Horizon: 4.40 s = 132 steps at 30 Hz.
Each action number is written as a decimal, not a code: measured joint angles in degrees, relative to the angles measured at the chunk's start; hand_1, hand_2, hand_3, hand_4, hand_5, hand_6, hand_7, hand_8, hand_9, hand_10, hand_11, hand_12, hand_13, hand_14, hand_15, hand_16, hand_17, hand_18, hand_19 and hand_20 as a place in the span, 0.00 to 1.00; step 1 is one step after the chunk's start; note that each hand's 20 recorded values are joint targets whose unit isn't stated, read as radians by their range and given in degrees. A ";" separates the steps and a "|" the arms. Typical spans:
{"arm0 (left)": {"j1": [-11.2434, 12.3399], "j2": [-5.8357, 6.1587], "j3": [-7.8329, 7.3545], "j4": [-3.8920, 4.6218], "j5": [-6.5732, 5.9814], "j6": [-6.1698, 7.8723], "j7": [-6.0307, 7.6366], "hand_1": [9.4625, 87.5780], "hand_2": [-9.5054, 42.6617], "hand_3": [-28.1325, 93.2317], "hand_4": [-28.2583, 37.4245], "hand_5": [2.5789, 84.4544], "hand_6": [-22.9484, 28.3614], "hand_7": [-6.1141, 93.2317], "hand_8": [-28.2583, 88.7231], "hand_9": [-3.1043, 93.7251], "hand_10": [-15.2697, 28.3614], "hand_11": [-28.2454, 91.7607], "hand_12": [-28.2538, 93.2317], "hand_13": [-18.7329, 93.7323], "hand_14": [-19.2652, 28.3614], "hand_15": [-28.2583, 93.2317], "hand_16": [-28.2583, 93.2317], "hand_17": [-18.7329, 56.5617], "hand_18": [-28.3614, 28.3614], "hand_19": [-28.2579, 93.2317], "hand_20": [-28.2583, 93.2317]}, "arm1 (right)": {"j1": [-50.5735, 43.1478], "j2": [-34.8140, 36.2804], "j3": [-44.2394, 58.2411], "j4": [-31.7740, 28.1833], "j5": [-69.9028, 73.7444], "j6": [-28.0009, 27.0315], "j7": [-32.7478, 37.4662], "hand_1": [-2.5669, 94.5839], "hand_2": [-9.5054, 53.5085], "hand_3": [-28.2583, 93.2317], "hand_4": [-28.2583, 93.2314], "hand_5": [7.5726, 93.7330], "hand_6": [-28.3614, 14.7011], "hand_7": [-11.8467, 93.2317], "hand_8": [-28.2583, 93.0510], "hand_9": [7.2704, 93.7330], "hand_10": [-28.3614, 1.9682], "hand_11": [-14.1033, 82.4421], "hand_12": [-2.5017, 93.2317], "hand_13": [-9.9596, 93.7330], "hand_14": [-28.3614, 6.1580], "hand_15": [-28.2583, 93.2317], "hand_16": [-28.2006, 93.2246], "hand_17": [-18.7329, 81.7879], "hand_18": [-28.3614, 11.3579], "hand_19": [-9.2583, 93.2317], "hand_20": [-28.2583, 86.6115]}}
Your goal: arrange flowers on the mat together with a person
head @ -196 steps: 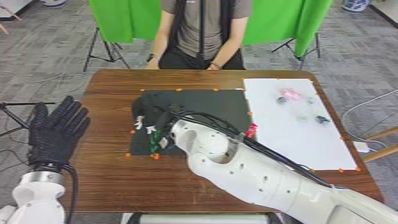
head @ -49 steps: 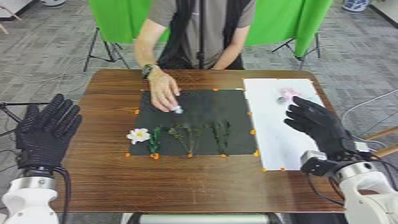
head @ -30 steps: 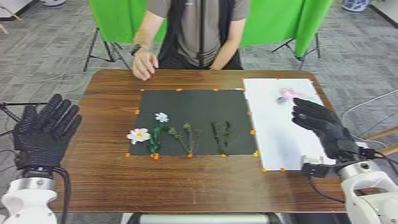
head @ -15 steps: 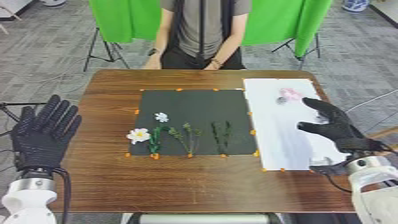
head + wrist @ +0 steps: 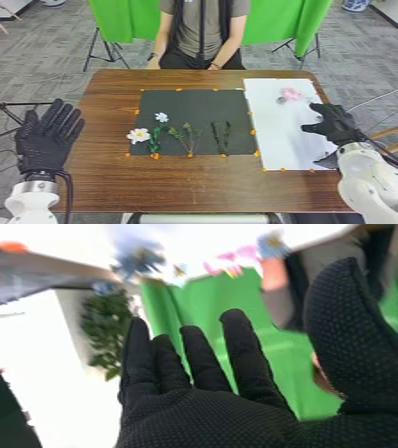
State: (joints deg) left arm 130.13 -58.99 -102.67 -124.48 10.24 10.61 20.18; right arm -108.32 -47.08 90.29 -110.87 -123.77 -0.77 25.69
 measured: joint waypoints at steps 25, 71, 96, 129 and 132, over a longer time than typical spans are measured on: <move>0.33 -0.07 -0.01 -0.37 -1.07 1.96 0.41 0.21 0.47 0.78 0.00 0.47 0.60 0.19 0.16 0.37 0.65 0.37 0.28 0.37 0.65 0.40 0.18 0.18 0.69 0.44 0.31 | 11.20 2.89 -8.43 12.16 4.07 2.99 9.19 0.67 0.14 0.80 0.00 0.51 0.73 0.36 0.10 0.63 0.72 0.32 0.46 0.60 0.72 0.63 0.60 0.42 0.35 0.75 0.54; -0.74 0.09 0.41 -0.03 -2.48 2.54 -0.93 0.21 0.46 0.78 0.00 0.48 0.61 0.19 0.16 0.37 0.65 0.37 0.28 0.37 0.66 0.40 0.18 0.18 0.69 0.44 0.31 | 42.57 -9.22 -54.60 7.89 0.59 7.04 -11.32 0.68 0.12 0.81 0.00 0.59 0.74 0.50 0.17 0.70 0.75 0.37 0.55 0.64 0.70 0.68 0.67 0.44 0.37 0.83 0.50; -1.73 0.91 1.08 0.87 -3.71 2.80 -1.19 0.20 0.44 0.79 0.00 0.48 0.61 0.19 0.15 0.38 0.65 0.38 0.28 0.37 0.66 0.42 0.17 0.17 0.69 0.45 0.31 | 50.75 -16.45 -66.50 16.60 -2.73 10.04 -2.98 0.67 0.08 0.82 0.00 0.59 0.70 0.46 0.17 0.70 0.69 0.35 0.53 0.64 0.65 0.67 0.66 0.45 0.32 0.81 0.51; -2.55 1.02 1.27 1.32 -4.03 2.92 -1.24 0.20 0.44 0.78 0.00 0.48 0.61 0.20 0.15 0.38 0.66 0.39 0.28 0.37 0.68 0.44 0.17 0.17 0.70 0.45 0.30 | 47.06 -17.86 -64.31 15.68 -2.82 7.97 2.16 0.47 0.00 0.88 0.00 0.52 0.60 0.34 0.10 0.49 0.39 0.30 0.20 0.50 0.44 0.65 0.41 0.42 0.27 0.78 0.51; -2.55 1.09 1.41 1.40 -4.21 2.92 -1.20 0.20 0.44 0.79 0.00 0.48 0.61 0.20 0.15 0.38 0.66 0.39 0.28 0.37 0.68 0.44 0.16 0.17 0.70 0.45 0.30 | 46.17 -17.81 -62.95 14.97 -2.61 7.70 2.19 0.47 0.00 0.88 0.00 0.51 0.58 0.33 0.11 0.48 0.37 0.30 0.20 0.49 0.44 0.63 0.38 0.41 0.26 0.77 0.50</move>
State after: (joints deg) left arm 127.58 -57.90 -101.27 -123.08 6.02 13.52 18.98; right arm -62.16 -64.89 27.33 -95.90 -126.39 6.93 27.87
